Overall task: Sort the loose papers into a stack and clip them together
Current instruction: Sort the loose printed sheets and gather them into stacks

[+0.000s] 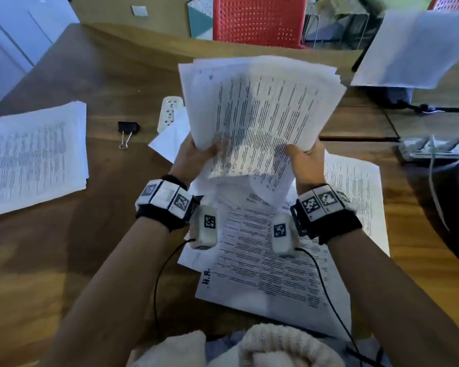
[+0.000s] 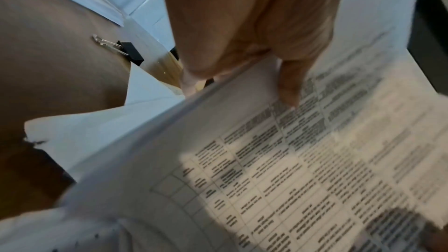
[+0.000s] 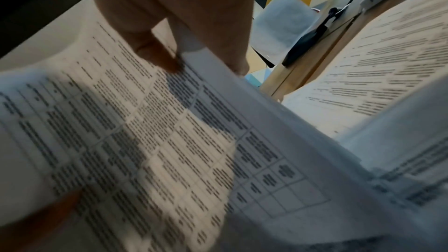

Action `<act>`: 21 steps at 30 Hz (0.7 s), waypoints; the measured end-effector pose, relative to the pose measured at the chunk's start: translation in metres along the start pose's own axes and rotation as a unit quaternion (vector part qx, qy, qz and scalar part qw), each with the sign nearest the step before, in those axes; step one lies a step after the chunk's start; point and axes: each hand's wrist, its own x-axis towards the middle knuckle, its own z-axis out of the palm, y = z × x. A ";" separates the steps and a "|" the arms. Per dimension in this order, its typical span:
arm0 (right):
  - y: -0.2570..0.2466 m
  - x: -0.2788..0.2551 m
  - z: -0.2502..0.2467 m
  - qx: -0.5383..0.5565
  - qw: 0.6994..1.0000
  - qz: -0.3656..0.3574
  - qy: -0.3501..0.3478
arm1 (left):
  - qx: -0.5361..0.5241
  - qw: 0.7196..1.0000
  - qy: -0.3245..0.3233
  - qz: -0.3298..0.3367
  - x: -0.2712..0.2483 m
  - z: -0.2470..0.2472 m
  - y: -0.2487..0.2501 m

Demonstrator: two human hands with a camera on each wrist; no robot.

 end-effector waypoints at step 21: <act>0.053 -0.023 -0.003 -0.456 0.853 0.131 -0.216 | 0.078 0.981 0.176 -0.015 -0.019 -0.027 -0.006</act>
